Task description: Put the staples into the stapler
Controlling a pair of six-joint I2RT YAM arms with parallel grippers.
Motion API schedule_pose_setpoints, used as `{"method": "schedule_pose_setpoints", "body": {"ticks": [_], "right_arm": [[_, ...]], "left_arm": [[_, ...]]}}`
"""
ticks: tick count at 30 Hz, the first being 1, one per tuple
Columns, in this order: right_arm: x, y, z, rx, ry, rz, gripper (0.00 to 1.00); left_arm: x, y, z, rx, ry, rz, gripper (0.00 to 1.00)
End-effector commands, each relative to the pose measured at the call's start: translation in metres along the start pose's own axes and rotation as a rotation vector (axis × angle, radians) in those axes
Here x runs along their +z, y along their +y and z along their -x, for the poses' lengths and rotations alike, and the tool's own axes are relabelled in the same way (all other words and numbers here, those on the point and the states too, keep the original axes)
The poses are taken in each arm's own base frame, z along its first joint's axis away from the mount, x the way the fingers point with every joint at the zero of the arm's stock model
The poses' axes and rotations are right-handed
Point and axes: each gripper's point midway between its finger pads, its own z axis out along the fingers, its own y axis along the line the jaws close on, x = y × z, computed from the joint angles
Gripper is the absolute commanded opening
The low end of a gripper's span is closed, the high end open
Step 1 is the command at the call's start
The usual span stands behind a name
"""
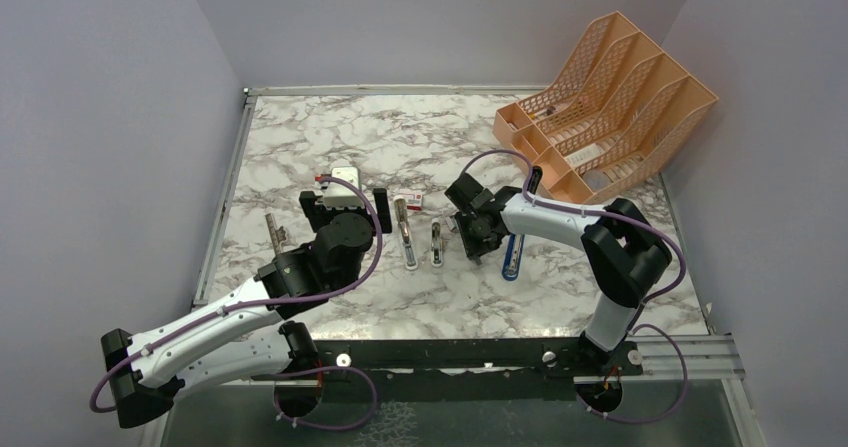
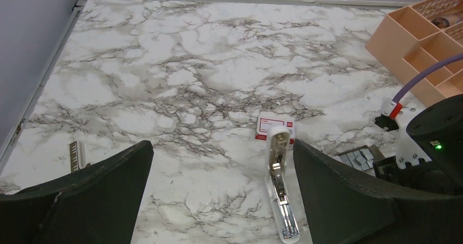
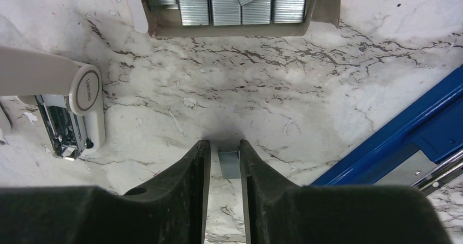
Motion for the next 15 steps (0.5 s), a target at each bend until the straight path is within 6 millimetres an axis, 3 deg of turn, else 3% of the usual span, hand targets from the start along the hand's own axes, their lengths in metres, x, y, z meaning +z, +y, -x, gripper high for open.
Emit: {"method": "schedule_pose_setpoints", "body": {"ticks": [1,5,9,15], "right_arm": [[0.005,-0.001,-0.022,-0.046,0.088,0.012,0.3],[0.003,-0.003,-0.021,-0.055,0.081,0.004,0.3],[0.005,-0.009,-0.017,-0.043,0.065,-0.038,0.23],[-0.007,-0.017,0.001,0.015,-0.044,-0.084,0.17]], "left_arm": [[-0.001,0.0,0.002,-0.019,-0.003,-0.01,0.99],[-0.001,0.0,0.002,-0.02,-0.002,-0.01,0.99],[0.0,-0.001,0.001,-0.016,0.001,-0.011,0.99],[-0.001,-0.001,0.002,-0.018,-0.001,-0.011,0.99]]}}
